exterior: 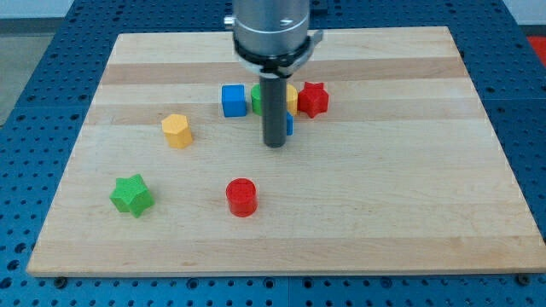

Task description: Move the yellow hexagon to the bottom of the blue triangle

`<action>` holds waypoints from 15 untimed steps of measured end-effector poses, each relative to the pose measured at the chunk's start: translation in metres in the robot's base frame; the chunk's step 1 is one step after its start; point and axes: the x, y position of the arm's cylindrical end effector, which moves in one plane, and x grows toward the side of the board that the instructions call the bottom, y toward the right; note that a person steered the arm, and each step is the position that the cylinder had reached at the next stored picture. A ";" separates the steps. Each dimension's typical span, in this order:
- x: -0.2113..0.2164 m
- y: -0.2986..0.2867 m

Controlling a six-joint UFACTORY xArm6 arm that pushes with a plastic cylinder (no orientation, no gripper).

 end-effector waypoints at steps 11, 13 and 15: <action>-0.021 -0.107; -0.028 -0.113; -0.013 -0.085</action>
